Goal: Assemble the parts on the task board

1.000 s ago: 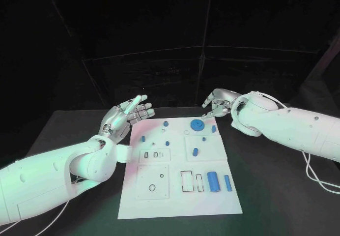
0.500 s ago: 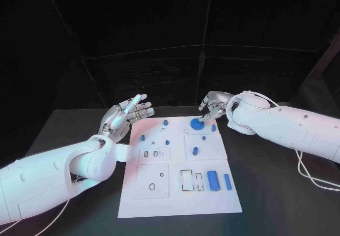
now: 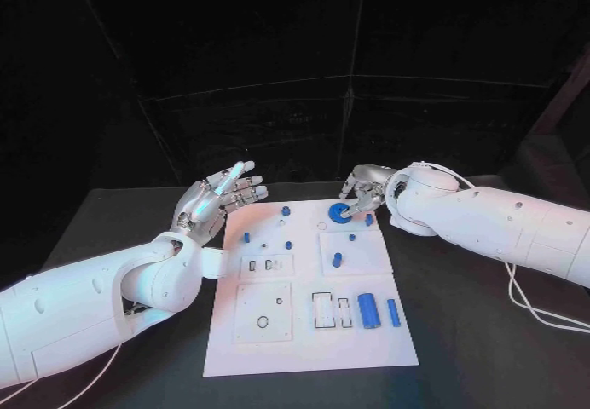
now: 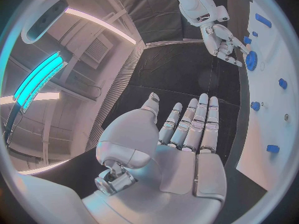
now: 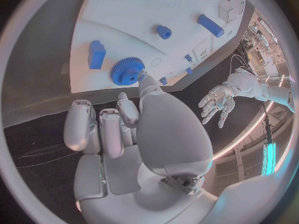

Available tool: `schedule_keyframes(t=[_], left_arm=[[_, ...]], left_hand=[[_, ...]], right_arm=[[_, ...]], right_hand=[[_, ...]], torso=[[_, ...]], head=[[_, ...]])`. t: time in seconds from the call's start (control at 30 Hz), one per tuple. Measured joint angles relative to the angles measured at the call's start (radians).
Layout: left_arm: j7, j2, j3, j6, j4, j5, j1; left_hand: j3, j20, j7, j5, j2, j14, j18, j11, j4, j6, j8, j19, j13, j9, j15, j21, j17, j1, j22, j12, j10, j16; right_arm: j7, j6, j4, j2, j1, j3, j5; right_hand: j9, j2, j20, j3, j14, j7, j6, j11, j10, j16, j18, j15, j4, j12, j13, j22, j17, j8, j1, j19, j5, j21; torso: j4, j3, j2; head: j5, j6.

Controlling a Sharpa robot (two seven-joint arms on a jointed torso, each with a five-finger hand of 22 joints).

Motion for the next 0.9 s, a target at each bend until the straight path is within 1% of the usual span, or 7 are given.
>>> schedule_keyframes(t=[0.2, 0.27, 0.43, 0.5, 0.67, 0.77, 0.9], left_arm=[[0.000, 0.002, 0.000, 0.003, -0.003, 0.000, 0.000], [0.000, 0.002, 0.000, 0.003, -0.004, 0.000, 0.000], [0.000, 0.003, 0.000, 0.004, -0.005, 0.000, 0.000], [0.000, 0.003, 0.000, 0.005, -0.006, 0.000, 0.000], [0.000, 0.003, 0.000, 0.006, -0.007, 0.000, 0.000], [0.000, 0.003, 0.000, 0.006, -0.007, 0.000, 0.000], [0.000, 0.003, 0.000, 0.006, -0.008, 0.000, 0.000]], left_hand=[[0.000, 0.000, 0.000, 0.000, 0.000, 0.000, 0.000, 0.000, 0.000, 0.000, 0.000, 0.000, 0.000, -0.001, 0.000, 0.000, 0.000, 0.000, 0.000, 0.000, 0.000, 0.000], [0.000, 0.000, 0.000, 0.000, 0.000, 0.000, 0.000, 0.000, 0.000, 0.000, 0.000, 0.000, 0.000, -0.001, 0.000, 0.000, 0.000, 0.000, 0.000, 0.000, 0.000, 0.000], [0.000, 0.000, 0.000, 0.000, 0.000, 0.000, 0.000, 0.000, 0.000, 0.000, 0.000, 0.000, 0.000, -0.001, 0.000, 0.000, 0.000, 0.000, 0.000, 0.000, 0.000, 0.000], [0.000, 0.000, 0.000, 0.000, 0.000, 0.000, 0.000, 0.000, 0.000, 0.000, 0.000, 0.000, 0.000, -0.001, 0.000, 0.000, 0.000, 0.000, 0.000, 0.000, 0.000, 0.000], [0.000, 0.000, 0.000, 0.000, 0.000, 0.000, 0.000, 0.000, 0.000, 0.000, 0.000, 0.000, 0.000, -0.001, 0.000, 0.000, 0.000, 0.000, 0.000, 0.000, 0.000, 0.000], [0.000, 0.000, 0.000, 0.000, 0.000, 0.000, 0.000, 0.000, 0.000, 0.000, 0.000, 0.000, 0.000, -0.001, 0.000, 0.000, 0.000, 0.000, 0.000, 0.000, 0.000, 0.000], [0.000, 0.000, 0.000, 0.000, 0.000, 0.000, 0.000, 0.000, 0.000, 0.000, 0.000, 0.000, 0.000, -0.001, 0.000, 0.000, 0.000, 0.000, 0.000, 0.000, 0.000, 0.000]], right_arm=[[0.002, 0.009, 0.000, 0.008, -0.006, 0.000, -0.004], [0.002, 0.012, -0.001, 0.012, -0.007, -0.001, -0.006], [0.003, 0.020, -0.008, 0.018, -0.012, -0.001, -0.011], [0.003, 0.022, -0.011, 0.020, -0.014, -0.001, -0.014], [0.004, 0.024, -0.018, 0.024, -0.015, 0.001, -0.023], [0.006, 0.023, -0.020, 0.025, -0.016, 0.002, -0.028], [0.010, 0.019, -0.022, 0.026, -0.018, 0.003, -0.038]], right_hand=[[0.001, 0.011, 0.002, 0.000, 0.000, -0.004, 0.004, 0.001, 0.007, 0.006, 0.000, 0.000, 0.000, 0.023, 0.023, 0.011, 0.000, 0.005, 0.011, 0.002, 0.004, 0.008], [0.001, 0.015, 0.004, 0.000, 0.000, 0.000, 0.007, -0.003, 0.010, 0.006, 0.000, 0.000, 0.000, 0.033, 0.032, 0.015, 0.000, 0.005, 0.015, 0.004, 0.009, 0.011], [0.001, 0.018, 0.000, 0.002, 0.000, -0.003, 0.011, 0.001, 0.014, 0.006, 0.000, 0.000, -0.002, 0.040, 0.042, 0.021, 0.000, 0.009, 0.018, 0.007, 0.014, 0.011], [0.001, 0.027, 0.000, 0.007, 0.000, 0.000, 0.015, 0.001, 0.014, 0.011, 0.000, 0.000, -0.007, 0.040, 0.045, 0.023, 0.000, 0.009, 0.022, 0.007, 0.014, 0.011], [0.002, 0.035, 0.001, 0.012, 0.000, 0.000, 0.021, 0.001, 0.014, 0.011, 0.000, 0.000, -0.012, 0.046, 0.053, 0.027, 0.000, 0.014, 0.026, 0.008, 0.017, 0.015], [0.002, 0.047, 0.004, 0.021, 0.000, -0.002, 0.027, 0.001, 0.014, 0.011, 0.000, 0.000, -0.021, 0.047, 0.056, 0.030, 0.000, 0.014, 0.038, 0.011, 0.017, 0.015], [0.001, 0.055, 0.004, 0.030, 0.000, 0.002, 0.031, 0.001, 0.014, 0.011, 0.000, 0.000, -0.030, 0.052, 0.062, 0.032, 0.000, 0.020, 0.046, 0.011, 0.003, 0.019]], torso=[[-0.0006, 0.0005, 0.000], [-0.0006, 0.0005, 0.000], [0.0008, 0.0005, 0.000], [0.0009, 0.0005, 0.000], [0.0010, 0.0005, 0.000], [0.0010, 0.0005, 0.000], [0.0010, 0.0005, 0.000]], head=[[-0.001, -0.002], [-0.002, -0.002], [-0.003, -0.002], [-0.003, -0.003], [-0.002, -0.004], [-0.002, -0.005], [-0.002, -0.005]])
